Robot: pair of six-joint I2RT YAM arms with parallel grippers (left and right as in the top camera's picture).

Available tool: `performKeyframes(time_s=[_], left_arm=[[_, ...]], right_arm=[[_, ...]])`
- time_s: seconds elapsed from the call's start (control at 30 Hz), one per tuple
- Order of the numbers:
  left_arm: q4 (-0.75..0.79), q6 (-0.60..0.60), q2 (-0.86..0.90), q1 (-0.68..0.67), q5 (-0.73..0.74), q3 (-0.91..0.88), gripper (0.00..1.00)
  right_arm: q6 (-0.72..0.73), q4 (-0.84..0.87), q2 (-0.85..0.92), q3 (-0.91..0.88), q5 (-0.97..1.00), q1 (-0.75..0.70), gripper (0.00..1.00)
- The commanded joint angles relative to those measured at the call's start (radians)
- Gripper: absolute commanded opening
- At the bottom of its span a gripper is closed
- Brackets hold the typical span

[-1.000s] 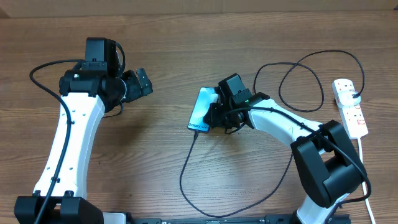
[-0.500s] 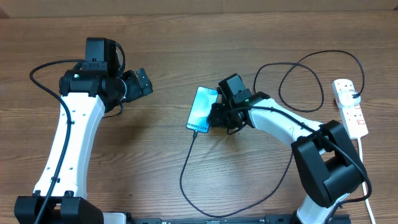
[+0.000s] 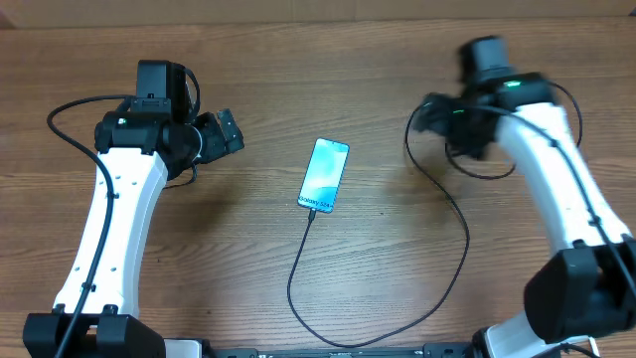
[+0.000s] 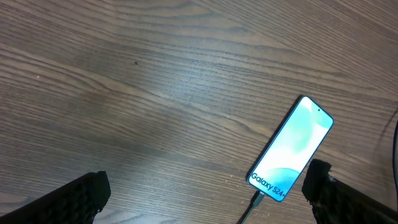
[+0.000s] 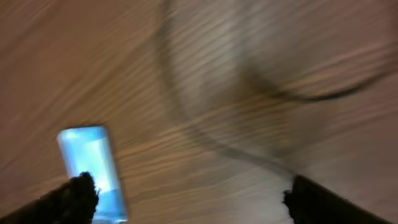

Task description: Plug charger to phone and switch on socket

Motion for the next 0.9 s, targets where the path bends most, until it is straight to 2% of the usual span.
performKeyframes(time_s=[0.0,0.3,0.47,0.77,0.87], left_arm=[[0.000,0.011,-0.018,0.000,-0.010,0.011,1.00],[0.000,0.011,-0.018,-0.001,-0.010,0.011,1.00],[0.000,0.011,-0.018,-0.001,-0.010,0.011,1.00],[0.000,0.011,-0.018,0.002,-0.010,0.011,1.00],[0.000,0.011,-0.018,0.000,-0.010,0.011,1.00]], right_arm=[[-0.031,-0.029,0.006,0.002,0.146,-0.128,1.00],[-0.093,-0.057,0.006,0.002,0.154,-0.441,1.00],[-0.101,0.002,0.006,0.002,0.153,-0.571,1.00],[-0.296,0.063,0.054,0.000,0.112,-0.751,1.00],[-0.319,0.087,0.089,-0.003,0.082,-0.784,0.95]])
